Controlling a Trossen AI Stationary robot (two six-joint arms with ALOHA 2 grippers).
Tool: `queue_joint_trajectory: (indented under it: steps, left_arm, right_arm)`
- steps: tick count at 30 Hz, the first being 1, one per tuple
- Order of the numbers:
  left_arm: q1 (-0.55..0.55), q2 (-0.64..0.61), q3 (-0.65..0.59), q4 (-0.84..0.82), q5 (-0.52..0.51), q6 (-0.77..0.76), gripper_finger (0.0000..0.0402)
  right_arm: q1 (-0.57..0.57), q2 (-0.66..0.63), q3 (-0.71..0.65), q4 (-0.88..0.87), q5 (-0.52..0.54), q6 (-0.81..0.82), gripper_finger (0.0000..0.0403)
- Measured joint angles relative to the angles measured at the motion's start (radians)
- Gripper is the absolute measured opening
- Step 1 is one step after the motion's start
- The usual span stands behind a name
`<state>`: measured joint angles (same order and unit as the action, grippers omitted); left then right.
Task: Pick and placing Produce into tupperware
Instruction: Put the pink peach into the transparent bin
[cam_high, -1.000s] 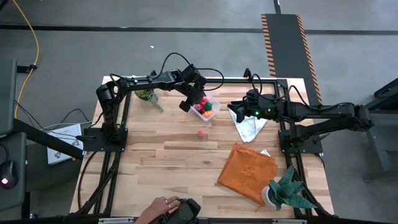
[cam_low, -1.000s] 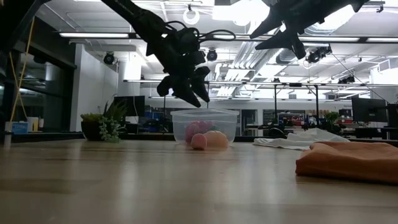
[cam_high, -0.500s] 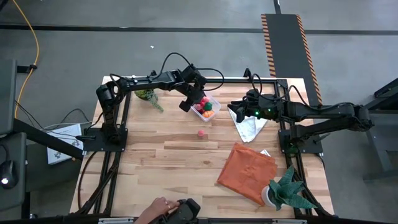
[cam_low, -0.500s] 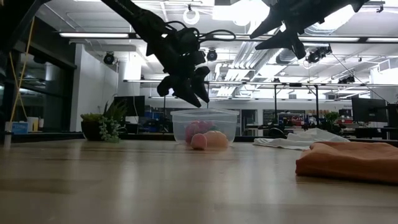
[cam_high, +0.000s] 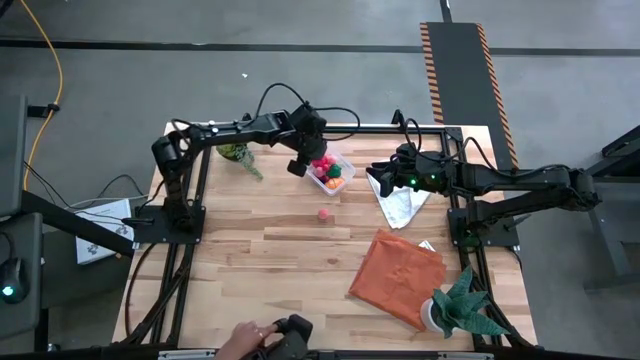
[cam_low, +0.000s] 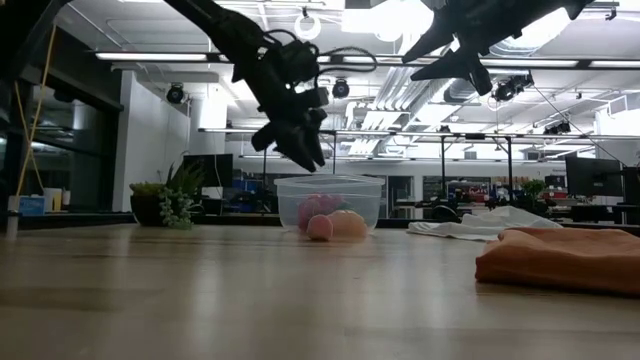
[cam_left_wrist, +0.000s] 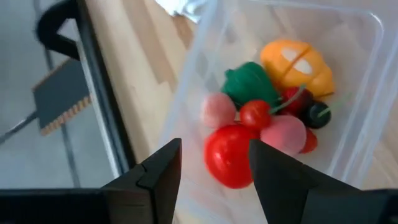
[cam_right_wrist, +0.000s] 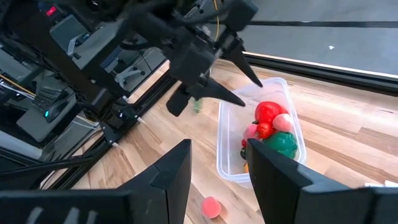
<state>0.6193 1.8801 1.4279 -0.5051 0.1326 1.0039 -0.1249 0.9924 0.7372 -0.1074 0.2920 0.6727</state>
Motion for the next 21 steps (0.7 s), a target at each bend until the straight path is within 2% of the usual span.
queue_joint_trajectory:
  steps: [7, 12, 17, 21]
  left_arm:
    - [-0.014, -0.085, 0.0, -0.072, -0.08, -0.1, 0.0172]
    - [-0.025, -0.146, 0.0, -0.157, -0.193, -0.325, 0.0172]
    - [-0.024, -0.19, 0.0, -0.279, -0.17, -0.592, 0.0172]
    - [-0.024, -0.208, 0.0, -0.351, -0.094, -0.806, 0.0172]
  right_arm:
    - [0.0, 0.0, 0.0, -0.003, 0.004, 0.0, 0.0144]
    - [0.0, 0.0, 0.0, -0.005, 0.008, -0.009, 0.0144]
    - [0.0, 0.0, 0.0, -0.005, 0.008, -0.019, 0.0144]
    - [0.0, 0.0, 0.0, -0.004, 0.004, -0.027, 0.0144]
